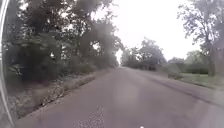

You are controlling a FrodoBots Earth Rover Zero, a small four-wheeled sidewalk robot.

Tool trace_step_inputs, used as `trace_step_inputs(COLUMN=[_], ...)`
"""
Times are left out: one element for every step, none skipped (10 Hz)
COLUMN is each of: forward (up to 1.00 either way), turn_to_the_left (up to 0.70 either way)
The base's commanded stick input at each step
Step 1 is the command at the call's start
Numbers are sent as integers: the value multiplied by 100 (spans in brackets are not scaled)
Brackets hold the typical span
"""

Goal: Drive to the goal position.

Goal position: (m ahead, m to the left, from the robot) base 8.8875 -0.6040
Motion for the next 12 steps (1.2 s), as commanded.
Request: trace_step_inputs(forward=[70, 70, 70, 70, 70, 70, 70, 70, 70, 70, 70, 70], turn_to_the_left=[1, 1, 1, 1, 1, -8, -18, -27, -27, 1, 1, 1])
